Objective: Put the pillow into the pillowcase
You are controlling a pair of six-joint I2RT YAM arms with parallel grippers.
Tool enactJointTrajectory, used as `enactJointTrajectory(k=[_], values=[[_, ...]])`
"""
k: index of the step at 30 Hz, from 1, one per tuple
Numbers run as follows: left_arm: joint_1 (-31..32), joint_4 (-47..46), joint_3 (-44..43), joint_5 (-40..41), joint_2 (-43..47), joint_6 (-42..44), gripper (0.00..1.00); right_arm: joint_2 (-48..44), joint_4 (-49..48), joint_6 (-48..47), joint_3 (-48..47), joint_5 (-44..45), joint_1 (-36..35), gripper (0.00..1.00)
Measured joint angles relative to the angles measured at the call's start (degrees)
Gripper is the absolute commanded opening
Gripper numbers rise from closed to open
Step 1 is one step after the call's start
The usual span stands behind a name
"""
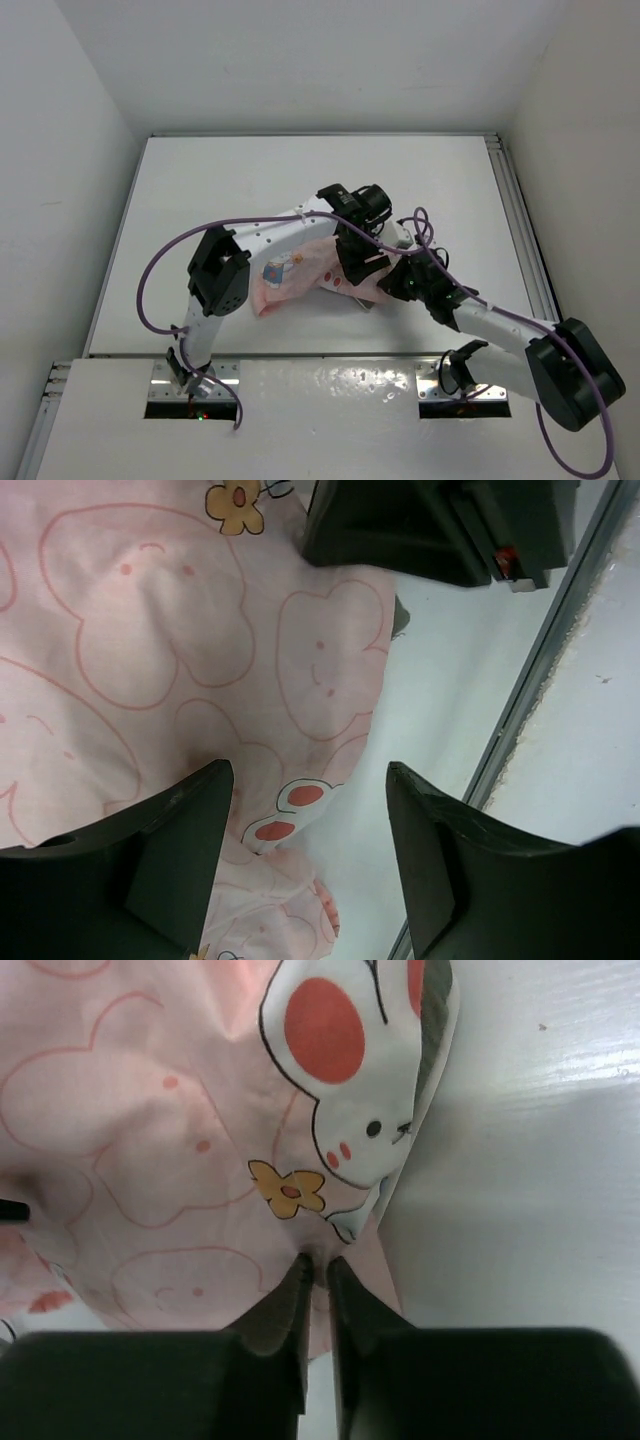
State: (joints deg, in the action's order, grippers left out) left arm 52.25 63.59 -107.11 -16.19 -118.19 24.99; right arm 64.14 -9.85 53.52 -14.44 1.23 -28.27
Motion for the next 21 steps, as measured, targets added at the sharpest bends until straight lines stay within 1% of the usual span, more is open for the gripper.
enactJointTrajectory(k=[1,2,6,12,18,21], values=[[-0.15,-0.02,0.0,0.13,0.0,0.0,0.61,-0.15,-0.09,0.07,-0.02,-0.17,-0.15,0.01],[-0.17,0.0,0.0,0.28,0.0,0.0,0.61,-0.55,0.07,0.04,-0.02,-0.07,-0.39,0.0],[-0.2,-0.02,0.0,0.42,0.0,0.0,0.61,-4.44,2.89,-0.76,-0.07,1.31,-2.95,0.0],[-0.15,0.02,0.0,0.26,0.0,0.44,0.61,-9.27,7.82,-1.31,-1.4,5.07,-10.03,0.0],[-0.17,-0.09,0.11,-0.07,0.13,1.64,0.61,-11.43,10.38,-0.96,-1.44,7.39,-11.54,0.0],[-0.55,-0.55,1.84,0.31,0.7,1.75,0.61,-11.47,10.54,-1.01,-1.44,7.85,-11.74,0.0]])
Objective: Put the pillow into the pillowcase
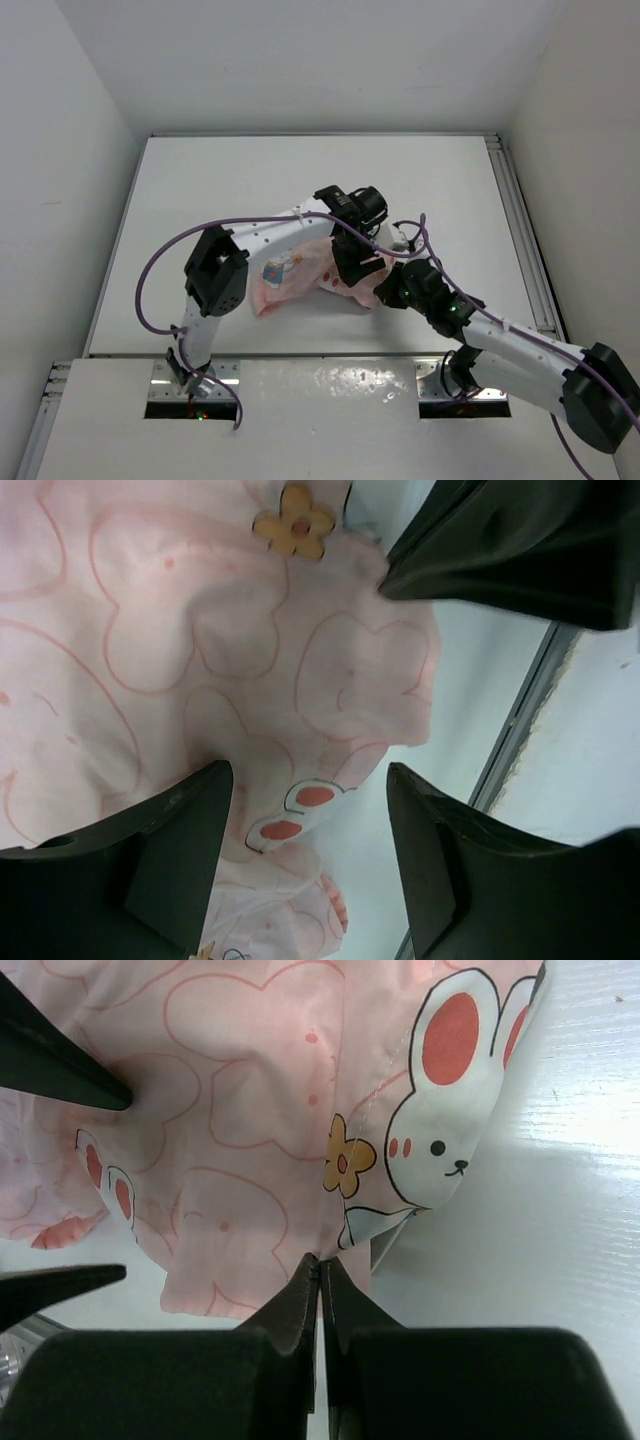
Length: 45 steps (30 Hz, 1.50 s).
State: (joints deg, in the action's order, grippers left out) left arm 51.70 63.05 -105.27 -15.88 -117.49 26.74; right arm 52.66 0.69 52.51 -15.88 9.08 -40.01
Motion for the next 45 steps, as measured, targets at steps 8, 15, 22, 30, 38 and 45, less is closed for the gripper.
enactJointTrajectory(k=[8,15,22,30,38,45], values=[[-3.41,-0.28,7.61,2.64,4.9,0.02,0.61,0.76,-0.68,-0.5,-0.31,0.13,-0.31,0.0],[-4.39,-2.78,12.31,4.9,12.72,0.0,0.62,1.03,-0.5,-0.5,-0.7,0.17,-0.24,0.0],[-8.33,-7.3,23.85,9.99,14.29,0.02,0.42,-0.31,-0.13,-0.24,-0.7,1.38,-0.2,0.0],[-9.81,-13.84,26.62,15.67,12.13,0.35,0.4,2.01,-0.24,0.02,-0.7,1.22,-0.33,0.0],[-10.71,-22.51,20.65,20.52,5.7,0.24,0.41,4.87,-1.55,1.07,-1.2,1.46,-3.32,0.0],[-11.06,-27.91,9.38,22.16,-2.38,0.02,0.5,8.72,-3.56,1.53,-4.76,2.05,-5.4,0.0]])
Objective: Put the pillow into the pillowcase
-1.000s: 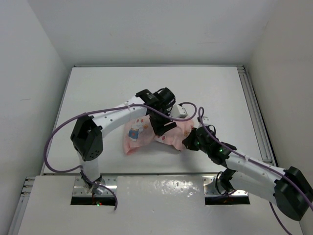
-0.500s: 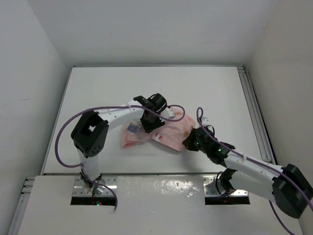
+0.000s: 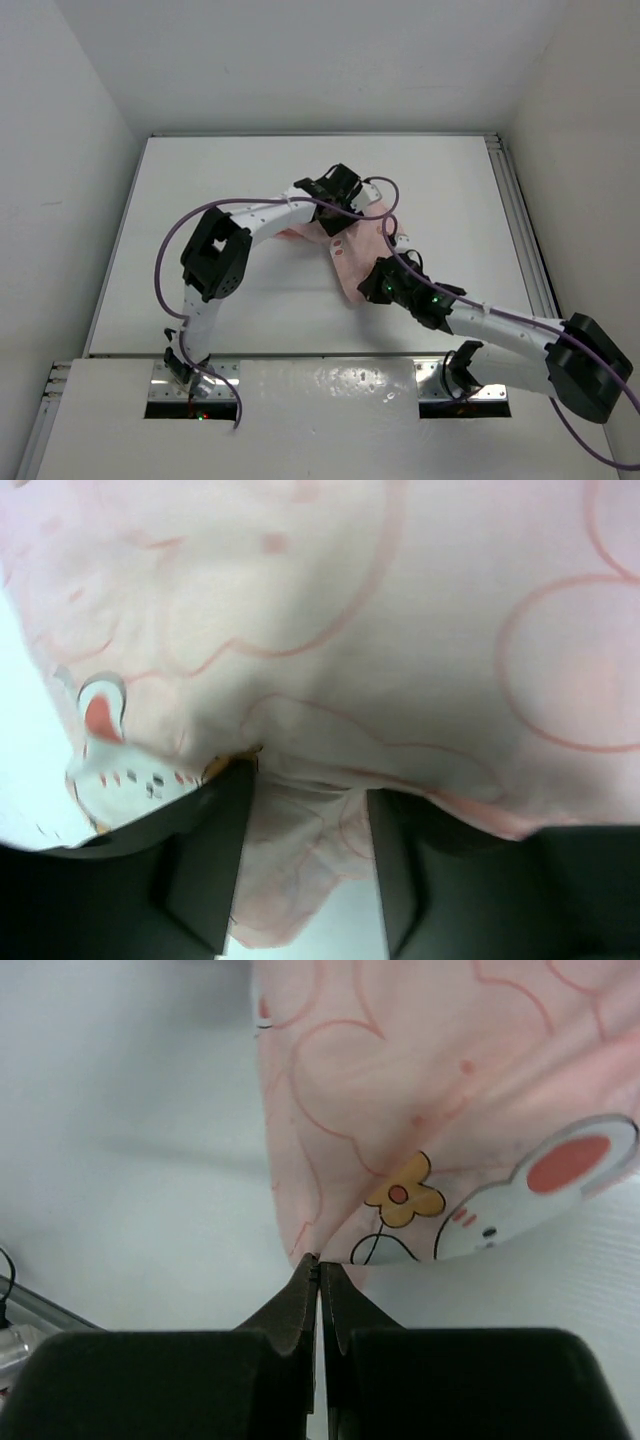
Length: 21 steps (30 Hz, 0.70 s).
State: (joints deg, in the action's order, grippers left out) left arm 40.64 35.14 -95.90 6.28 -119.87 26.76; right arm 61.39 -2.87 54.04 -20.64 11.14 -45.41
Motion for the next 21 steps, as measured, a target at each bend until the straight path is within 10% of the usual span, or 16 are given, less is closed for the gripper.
enactJointTrajectory(k=[12,21], values=[[-0.9,-1.36,-1.81,-9.29,8.46,-2.43,0.94,9.42,-5.46,-0.04,-9.51,-4.52,-0.94,0.0],[-0.87,-1.31,2.82,-16.57,24.46,-2.84,1.0,10.93,-6.14,-0.02,-11.67,-7.67,-0.11,0.0]])
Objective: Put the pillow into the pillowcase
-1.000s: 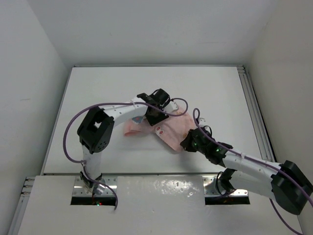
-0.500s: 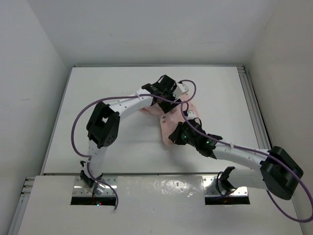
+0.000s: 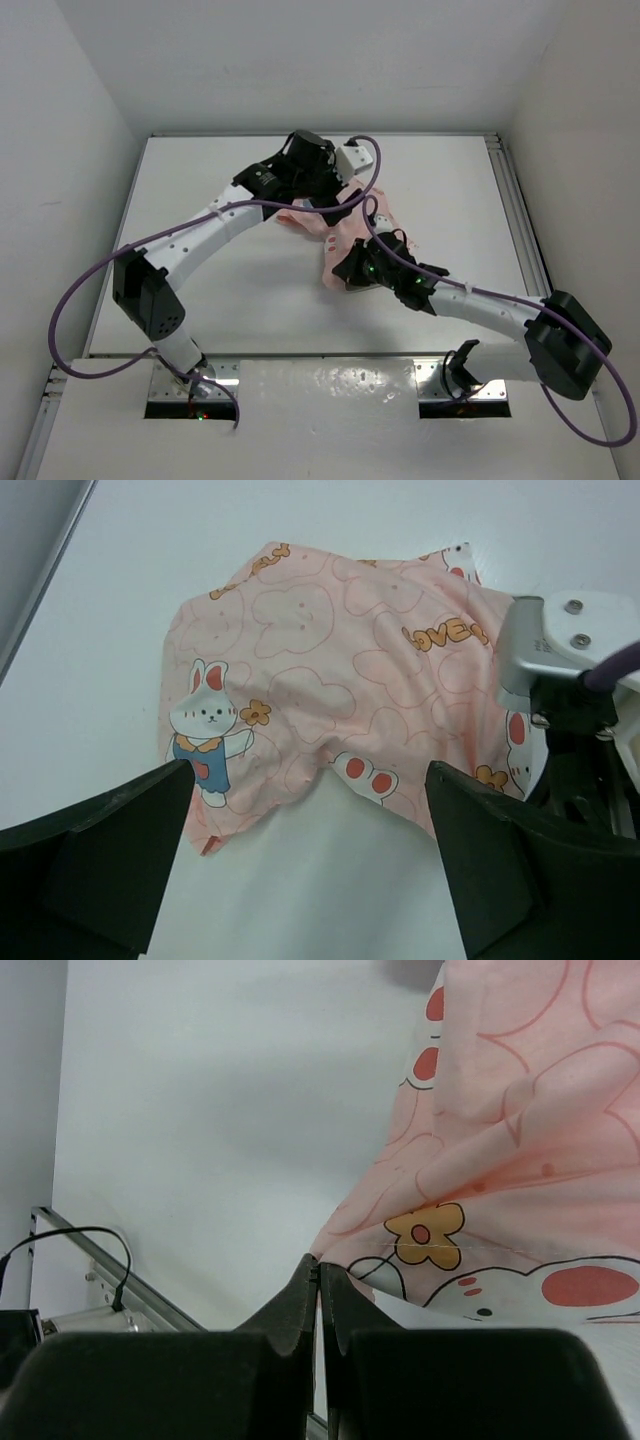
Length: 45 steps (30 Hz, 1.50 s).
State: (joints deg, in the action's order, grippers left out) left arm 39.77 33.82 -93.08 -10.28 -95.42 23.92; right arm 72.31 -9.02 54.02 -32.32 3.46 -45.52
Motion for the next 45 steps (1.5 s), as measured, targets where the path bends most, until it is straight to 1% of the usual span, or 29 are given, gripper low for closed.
enactJointTrajectory(k=[4,7,8,10,11,12,13,15,18,19,21,23,27,28,31,38,45], values=[[0.07,1.14,1.22,-1.14,0.31,0.02,0.98,0.0,0.0,0.02,0.0,-0.76,0.7,0.0],[0.26,3.06,2.82,-2.14,0.31,0.04,0.87,-0.02,0.02,0.0,0.0,-0.98,1.11,0.0],[0.35,3.87,3.04,-2.67,0.31,0.2,0.74,-0.02,0.02,0.02,0.0,-1.05,1.33,0.0],[0.81,5.05,3.21,-3.45,0.37,0.5,0.56,-0.04,0.04,0.02,0.0,-1.16,1.64,0.0],[1.2,5.33,3.48,-3.74,0.5,0.87,0.4,-0.04,0.04,0.02,0.0,-1.2,1.86,0.0],[1.79,5.44,3.98,-3.91,0.72,1.07,0.34,-0.09,0.04,0.0,-0.02,-1.22,2.05,0.0],[2.49,5.6,4.68,-4.07,0.96,1.4,0.31,-0.17,0.04,0.0,-0.02,-1.36,2.34,0.0],[4.22,5.49,6.49,-4.09,1.31,1.64,0.31,-0.61,0.11,0.04,-0.02,-1.44,2.91,0.0],[6.4,6.29,8.9,-4.13,1.14,2.03,0.44,-1.29,-0.04,0.07,-0.13,-1.88,3.76,0.0],[6.82,6.32,9.46,-4.28,0.98,1.99,0.52,-1.4,-0.04,0.2,-0.15,-2.03,4.04,0.0],[7.41,5.57,10.62,-4.87,0.87,1.18,0.58,-1.42,-0.02,0.5,-0.15,-2.27,4.48,0.0],[7.56,4.85,11.61,-5.03,0.87,0.9,0.59,-1.42,-0.02,1.14,-0.13,-2.51,4.81,0.0],[7.52,4.5,12.22,-5.7,0.79,0.83,0.65,-1.42,-0.39,2.14,-0.04,-2.69,5.07,0.0],[7.5,4.52,12.22,-5.81,0.81,0.92,0.69,-1.44,-0.61,2.32,0.11,-2.73,5.11,0.0],[7.43,4.28,13.33,-5.81,1.11,1.77,0.74,-1.95,-1.46,3.26,1.31,-3.08,5.79,0.0],[7.56,2.32,20.76,-4.68,2.58,2.6,0.73,-3.54,-1.84,5.4,2.82,-2.8,6.97,0.0],[7.58,-3.54,21.4,-4.0,2.05,1.05,0.7,-5.57,-1.2,5.57,2.82,-1.9,6.88,0.0]])
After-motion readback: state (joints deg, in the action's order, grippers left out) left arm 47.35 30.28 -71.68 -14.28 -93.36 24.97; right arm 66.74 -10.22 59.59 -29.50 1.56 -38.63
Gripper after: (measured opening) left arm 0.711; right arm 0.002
